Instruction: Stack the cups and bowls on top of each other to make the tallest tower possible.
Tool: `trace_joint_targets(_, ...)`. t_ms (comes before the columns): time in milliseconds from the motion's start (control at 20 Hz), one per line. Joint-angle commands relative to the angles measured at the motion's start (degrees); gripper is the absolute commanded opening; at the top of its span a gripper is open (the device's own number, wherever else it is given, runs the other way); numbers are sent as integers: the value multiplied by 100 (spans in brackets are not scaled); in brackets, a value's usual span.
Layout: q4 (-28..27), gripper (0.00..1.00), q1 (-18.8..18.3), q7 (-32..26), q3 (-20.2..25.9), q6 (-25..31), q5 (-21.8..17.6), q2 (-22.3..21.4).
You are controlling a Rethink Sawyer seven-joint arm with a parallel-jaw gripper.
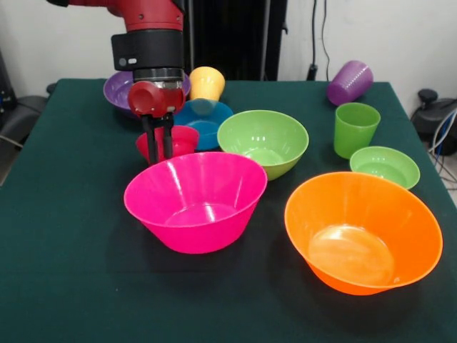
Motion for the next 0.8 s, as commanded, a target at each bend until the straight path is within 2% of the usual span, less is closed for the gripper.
trace_joint_targets(50, -291, 100, 5, 705, 185, 477, -171, 421)
trace_joint_targets(300, -335, 100, 134, 774, 169, 372, -124, 539)
trace_joint_targets(800, -141, 100, -184, 618, 566, 731, -43, 294)
